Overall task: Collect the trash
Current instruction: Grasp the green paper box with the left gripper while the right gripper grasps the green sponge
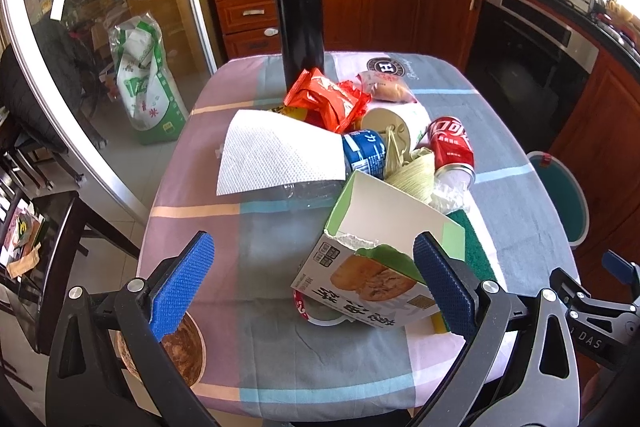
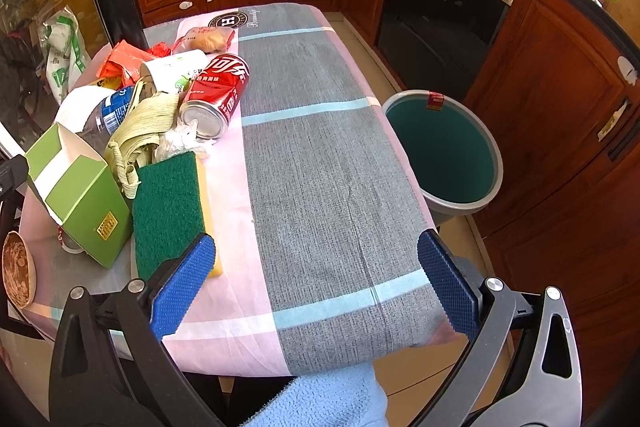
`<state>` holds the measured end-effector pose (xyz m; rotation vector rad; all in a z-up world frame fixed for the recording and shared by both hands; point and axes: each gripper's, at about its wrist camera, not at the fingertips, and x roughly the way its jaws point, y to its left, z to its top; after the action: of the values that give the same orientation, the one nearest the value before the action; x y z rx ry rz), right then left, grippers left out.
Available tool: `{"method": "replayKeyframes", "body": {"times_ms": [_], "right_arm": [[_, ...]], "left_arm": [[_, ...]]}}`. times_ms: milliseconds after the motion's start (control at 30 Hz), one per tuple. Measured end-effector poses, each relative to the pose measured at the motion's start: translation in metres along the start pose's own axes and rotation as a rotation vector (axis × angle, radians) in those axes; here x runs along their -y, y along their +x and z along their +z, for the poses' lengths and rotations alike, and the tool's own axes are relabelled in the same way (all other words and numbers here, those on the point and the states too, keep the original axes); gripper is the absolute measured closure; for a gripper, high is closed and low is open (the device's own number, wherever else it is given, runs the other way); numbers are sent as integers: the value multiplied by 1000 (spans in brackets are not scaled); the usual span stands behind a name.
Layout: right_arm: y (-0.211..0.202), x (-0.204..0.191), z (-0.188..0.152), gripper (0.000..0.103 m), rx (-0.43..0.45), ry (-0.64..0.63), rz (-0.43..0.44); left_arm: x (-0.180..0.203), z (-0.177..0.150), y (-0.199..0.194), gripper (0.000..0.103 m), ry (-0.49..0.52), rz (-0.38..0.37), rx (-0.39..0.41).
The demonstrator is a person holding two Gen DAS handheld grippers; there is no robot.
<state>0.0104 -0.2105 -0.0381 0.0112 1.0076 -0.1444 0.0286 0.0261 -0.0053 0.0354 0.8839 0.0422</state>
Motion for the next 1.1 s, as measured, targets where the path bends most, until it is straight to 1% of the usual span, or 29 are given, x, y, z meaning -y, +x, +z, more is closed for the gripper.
{"method": "replayKeyframes", "body": {"times_ms": [33, 133, 367, 433, 567, 633, 700, 733, 767, 800, 867, 1000, 1067, 1100], "right_arm": [[2, -4, 0, 6, -6, -12, 5], [12, -19, 0, 6, -38, -61, 36], [34, -58, -7, 6, -117, -167, 141], [41, -67, -10, 6, -136, -190, 161], [56, -81, -12, 6, -176, -220, 197], [62, -86, -12, 6, -184, -226, 203], [64, -88, -13, 6, -174, -230, 212], [65, -88, -13, 12, -166, -230, 219], [65, -87, -14, 27, -176, -224, 253], [66, -86, -16, 35, -199, -208, 297], [64, -85, -17, 35, -186, -215, 288], [57, -72, -20, 36, -177, -194, 281], [54, -61, -19, 36, -170, -171, 270], [54, -55, -19, 36, -170, -157, 266]], "left_arm": [[-2, -2, 3, 4, -3, -2, -8], [-11, -9, 4, 3, -22, -41, -15], [-25, -29, -6, 3, 7, -60, -20], [-33, -39, -11, 3, -3, -75, -14], [-48, -52, -16, 3, -18, -99, -40], [-51, -57, -17, 3, -13, -101, -55], [-49, -62, -12, 3, 13, -58, -95], [-49, -67, -7, 3, 30, -47, -122], [-52, -72, -3, 3, 33, -45, -138], [-53, -76, 2, 3, 32, -46, -163], [-53, -80, 11, 3, 37, -49, -193], [-49, -78, 21, 3, 64, -47, -189], [-46, -79, 23, 3, 81, -62, -184], [-44, -80, 22, 7, 89, -73, -180]]}}
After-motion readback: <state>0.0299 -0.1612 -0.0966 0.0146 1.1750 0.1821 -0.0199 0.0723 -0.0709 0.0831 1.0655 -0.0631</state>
